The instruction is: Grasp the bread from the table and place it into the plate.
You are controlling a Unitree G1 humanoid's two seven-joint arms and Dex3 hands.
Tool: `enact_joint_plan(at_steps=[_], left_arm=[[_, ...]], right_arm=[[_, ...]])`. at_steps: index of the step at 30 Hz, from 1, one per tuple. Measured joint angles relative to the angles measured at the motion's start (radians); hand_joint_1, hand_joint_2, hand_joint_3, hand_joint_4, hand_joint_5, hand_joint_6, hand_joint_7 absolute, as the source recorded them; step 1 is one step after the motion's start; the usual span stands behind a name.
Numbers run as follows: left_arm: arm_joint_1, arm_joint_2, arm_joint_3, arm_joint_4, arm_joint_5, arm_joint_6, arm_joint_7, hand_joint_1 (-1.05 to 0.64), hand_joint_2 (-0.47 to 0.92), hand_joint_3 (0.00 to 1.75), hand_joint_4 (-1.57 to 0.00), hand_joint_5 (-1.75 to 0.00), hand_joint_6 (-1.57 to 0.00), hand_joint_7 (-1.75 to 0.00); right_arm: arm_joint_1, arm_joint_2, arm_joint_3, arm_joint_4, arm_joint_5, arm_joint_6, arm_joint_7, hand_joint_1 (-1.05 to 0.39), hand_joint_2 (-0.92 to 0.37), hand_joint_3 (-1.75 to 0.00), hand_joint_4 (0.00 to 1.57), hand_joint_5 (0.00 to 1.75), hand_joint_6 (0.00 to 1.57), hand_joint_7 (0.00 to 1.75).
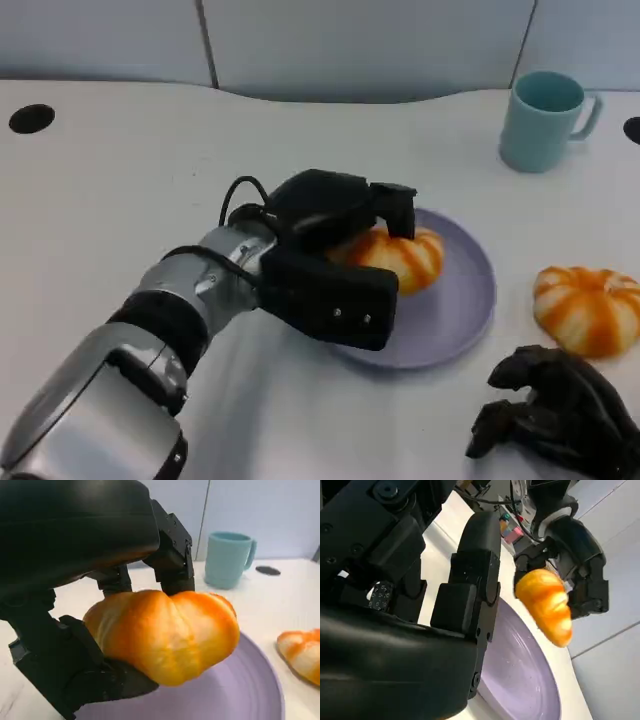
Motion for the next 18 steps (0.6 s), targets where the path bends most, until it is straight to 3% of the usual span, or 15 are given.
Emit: enact_joint_plan(at_steps=[1,2,3,4,5,7,13,15,18], left_arm=[[0.000,0.000,0.002,0.000,-0.005,0.003,-0.014,-0.40,0.80,0.49,-0.49,-1.25,-0.46,-0.81],[0.000,0.000,0.004,-0.001,-0.011,0.005,-0.023,-0.60,0.87,0.36,-0.20,-0.98,-0.19,-0.61],[0.000,0.001,0.009,-0.003,-0.022,0.010,-0.051,-0.67,0.90,0.31,-0.10,-0.88,-0.10,-0.54],[0.000,0.001,0.015,-0.004,-0.031,0.018,-0.093,-0.70,0.91,0.29,-0.05,-0.83,-0.05,-0.50],[0.000,0.002,0.018,-0.004,-0.035,0.025,-0.132,-0.81,0.92,0.32,-0.02,-0.58,-0.02,-0.44],[0.000,0.006,0.020,-0.005,-0.045,0.037,-0.195,-0.86,0.92,0.36,0.00,-0.43,0.00,-0.40],[0.000,0.017,0.022,-0.031,-0.050,0.050,-0.240,-0.88,0.92,0.37,0.00,-0.36,0.00,-0.37],[0.000,0.018,0.023,-0.037,-0.052,0.050,-0.242,-0.89,0.92,0.40,0.00,-0.50,0.00,-0.40],[0.002,0.030,0.038,-0.059,-0.067,0.028,-0.232,-0.90,0.92,0.41,0.00,-0.52,0.00,-0.44]], right_arm=[[0.000,0.000,0.000,-0.001,0.001,0.002,-0.001,-1.05,-0.34,0.00,1.57,0.40,1.57,0.23],[0.001,0.000,0.000,-0.002,0.001,0.004,-0.002,-1.05,-0.35,0.00,1.57,0.40,1.57,0.22],[0.001,0.000,0.000,-0.002,0.001,0.004,-0.002,-1.05,-0.35,0.00,1.57,0.40,1.57,0.22],[0.001,0.000,0.001,-0.002,0.001,0.004,-0.002,-1.05,-0.35,0.00,1.57,0.40,1.57,0.22],[0.001,0.000,0.002,-0.002,0.001,0.003,-0.002,-1.05,-0.36,-0.01,1.57,0.40,1.57,0.21],[0.001,0.000,0.003,-0.002,0.001,0.002,0.000,-1.05,-0.36,-0.01,1.57,0.39,1.57,0.21],[0.001,-0.001,0.003,0.000,0.001,0.000,0.003,-1.05,-0.36,0.00,1.57,0.39,1.57,0.21],[0.000,-0.001,0.003,0.000,0.001,-0.001,0.003,-1.05,-0.36,0.00,1.57,0.39,1.57,0.21],[-0.001,-0.001,0.003,0.003,0.001,0.000,0.006,-1.05,-0.36,0.00,1.57,0.40,1.57,0.22]])
